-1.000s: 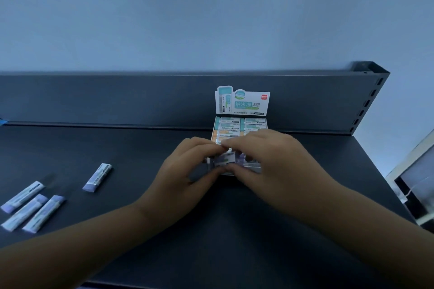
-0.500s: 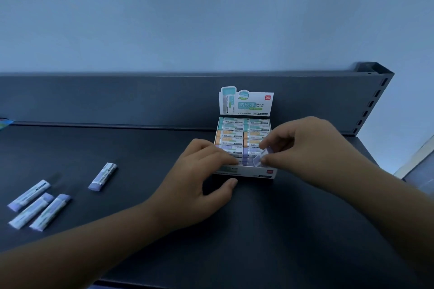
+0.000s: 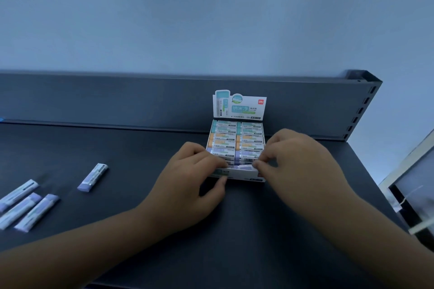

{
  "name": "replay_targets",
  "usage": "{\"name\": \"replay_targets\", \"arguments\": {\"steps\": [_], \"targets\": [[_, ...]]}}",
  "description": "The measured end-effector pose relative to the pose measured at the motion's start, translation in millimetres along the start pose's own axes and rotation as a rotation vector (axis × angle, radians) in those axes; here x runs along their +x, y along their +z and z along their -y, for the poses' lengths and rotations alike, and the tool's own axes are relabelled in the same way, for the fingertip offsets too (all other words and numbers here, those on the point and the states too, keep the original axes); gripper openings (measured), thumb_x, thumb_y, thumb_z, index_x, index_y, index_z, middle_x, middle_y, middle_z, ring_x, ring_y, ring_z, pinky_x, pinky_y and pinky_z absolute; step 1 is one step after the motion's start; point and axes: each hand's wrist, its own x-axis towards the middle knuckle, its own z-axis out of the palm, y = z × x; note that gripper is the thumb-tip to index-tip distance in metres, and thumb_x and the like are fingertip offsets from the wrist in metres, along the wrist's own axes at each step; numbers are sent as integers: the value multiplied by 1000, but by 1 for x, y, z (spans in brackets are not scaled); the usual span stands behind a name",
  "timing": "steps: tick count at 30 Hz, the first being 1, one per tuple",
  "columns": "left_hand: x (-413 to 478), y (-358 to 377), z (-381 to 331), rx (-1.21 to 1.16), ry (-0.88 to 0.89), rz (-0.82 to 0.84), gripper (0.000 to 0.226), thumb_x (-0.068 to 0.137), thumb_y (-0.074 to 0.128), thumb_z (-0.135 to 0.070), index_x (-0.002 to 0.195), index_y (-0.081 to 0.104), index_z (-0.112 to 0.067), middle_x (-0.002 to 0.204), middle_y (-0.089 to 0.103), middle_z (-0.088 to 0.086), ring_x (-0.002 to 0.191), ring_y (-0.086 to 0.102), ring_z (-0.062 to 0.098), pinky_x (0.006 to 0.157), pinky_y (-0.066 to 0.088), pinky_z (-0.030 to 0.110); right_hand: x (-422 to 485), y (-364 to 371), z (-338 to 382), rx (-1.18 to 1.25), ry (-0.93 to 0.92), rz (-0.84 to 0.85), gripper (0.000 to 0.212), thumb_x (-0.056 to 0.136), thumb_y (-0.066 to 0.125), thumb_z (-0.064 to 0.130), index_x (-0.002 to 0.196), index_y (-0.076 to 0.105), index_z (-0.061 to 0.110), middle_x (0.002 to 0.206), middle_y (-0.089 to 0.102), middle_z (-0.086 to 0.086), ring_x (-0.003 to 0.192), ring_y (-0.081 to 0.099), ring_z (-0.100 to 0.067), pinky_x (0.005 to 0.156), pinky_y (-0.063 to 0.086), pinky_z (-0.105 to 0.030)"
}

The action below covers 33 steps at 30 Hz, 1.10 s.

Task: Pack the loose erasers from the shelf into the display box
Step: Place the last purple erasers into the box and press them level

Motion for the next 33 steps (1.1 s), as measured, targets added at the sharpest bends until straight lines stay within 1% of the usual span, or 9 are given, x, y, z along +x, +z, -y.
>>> {"name": "replay_targets", "arguments": {"steps": [5, 8, 11, 13, 17, 22, 29, 31, 33], "targets": [[1, -1, 1, 2, -4, -5, 22, 89, 65, -29, 105, 72, -15, 97, 69, -13, 102, 52, 17, 83, 48, 30, -6, 0, 3, -19, -57, 118, 36, 95, 49, 55, 103, 77, 33, 108, 51, 15, 101, 52, -11, 84, 52, -32], [1, -1, 1, -3, 1, 0, 23, 88, 65, -29, 106, 72, -15, 97, 67, -14, 101, 52, 17, 83, 48, 31, -7, -1, 5, -48, -57, 184, 38, 95, 48, 57, 110, 73, 33, 115, 46, 12, 106, 46, -13, 89, 51, -33], [0, -1, 2, -14, 9, 1, 25, 88, 66, -28, 108, 72, -15, 99, 67, -15, 103, 51, 17, 84, 48, 30, -6, -1, 8, -71, -68, 238, 43, 94, 46, 61, 121, 68, 34, 135, 38, 8, 120, 38, -17, 100, 47, -36], [-1, -2, 2, -28, 12, 10, 29, 88, 65, -28, 113, 71, -16, 104, 67, -15, 106, 51, 16, 88, 47, 29, -4, -2, 9, -77, -75, 253, 46, 95, 42, 63, 122, 67, 36, 145, 34, 6, 128, 35, -18, 105, 44, -38], [-1, -3, 3, -41, 39, 68, 37, 88, 66, -29, 123, 69, -18, 113, 68, -15, 114, 51, 16, 95, 47, 32, -1, -5, 13, -131, -80, 288, 48, 94, 39, 66, 123, 65, 38, 144, 36, 6, 130, 35, -19, 103, 45, -40], [-1, -1, 5, -38, 20, 96, 41, 87, 66, -32, 127, 67, -22, 117, 66, -19, 118, 50, 15, 96, 47, 38, -4, -8, 18, -145, -79, 317, 49, 93, 41, 68, 125, 61, 38, 145, 36, 7, 133, 32, -19, 104, 43, -39], [-1, 1, 1, 20, 17, 2, 33, 88, 66, -30, 119, 70, -19, 116, 67, -17, 111, 53, 14, 92, 49, 36, -12, -5, 21, -114, -95, 240, 49, 94, 45, 62, 133, 55, 35, 153, 31, 6, 141, 27, -18, 108, 39, -38], [-1, 3, 1, 56, 4, -21, 30, 88, 66, -29, 116, 71, -18, 113, 69, -15, 107, 55, 17, 87, 50, 39, -15, -3, 21, -55, -113, 140, 46, 93, 46, 59, 129, 60, 34, 152, 36, 6, 142, 29, -17, 109, 39, -37], [-2, 3, 1, 78, -10, -29, 29, 89, 66, -29, 115, 72, -18, 113, 70, -14, 105, 56, 18, 84, 50, 42, -19, -1, 21, 31, -120, -35, 48, 89, 43, 58, 118, 69, 30, 143, 52, 3, 135, 42, -18, 104, 46, -39]]}}
